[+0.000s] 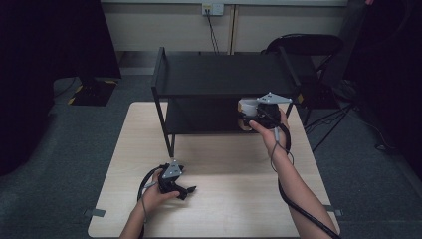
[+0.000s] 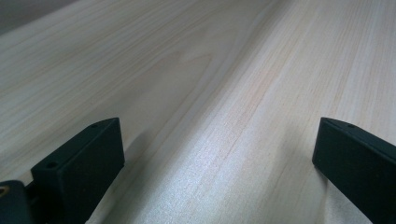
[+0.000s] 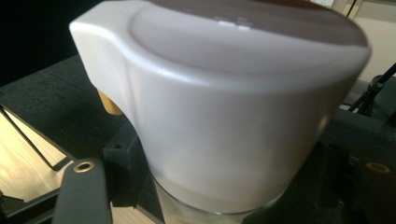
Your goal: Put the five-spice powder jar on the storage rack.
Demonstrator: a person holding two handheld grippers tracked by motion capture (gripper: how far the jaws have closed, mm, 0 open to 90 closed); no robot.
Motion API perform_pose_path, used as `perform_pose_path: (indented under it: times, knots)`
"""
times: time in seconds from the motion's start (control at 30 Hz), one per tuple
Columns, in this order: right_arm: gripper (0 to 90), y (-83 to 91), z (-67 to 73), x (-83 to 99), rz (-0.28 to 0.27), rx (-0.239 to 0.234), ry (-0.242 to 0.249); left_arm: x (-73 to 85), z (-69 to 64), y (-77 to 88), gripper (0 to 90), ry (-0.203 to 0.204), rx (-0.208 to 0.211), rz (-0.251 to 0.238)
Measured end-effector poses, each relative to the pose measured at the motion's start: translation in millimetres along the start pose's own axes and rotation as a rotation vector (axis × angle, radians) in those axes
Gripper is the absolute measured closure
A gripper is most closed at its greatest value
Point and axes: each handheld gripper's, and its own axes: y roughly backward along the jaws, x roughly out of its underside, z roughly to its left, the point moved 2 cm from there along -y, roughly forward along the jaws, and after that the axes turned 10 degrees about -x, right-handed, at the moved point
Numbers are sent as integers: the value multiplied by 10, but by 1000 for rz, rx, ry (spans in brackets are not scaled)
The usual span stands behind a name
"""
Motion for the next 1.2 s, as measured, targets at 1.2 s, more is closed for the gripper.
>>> perform_pose_path:
  times: [1.2]
  knots:
    - [0,678,65,877,41,-149,-16,0,1,0,14,-1,-1,-1]
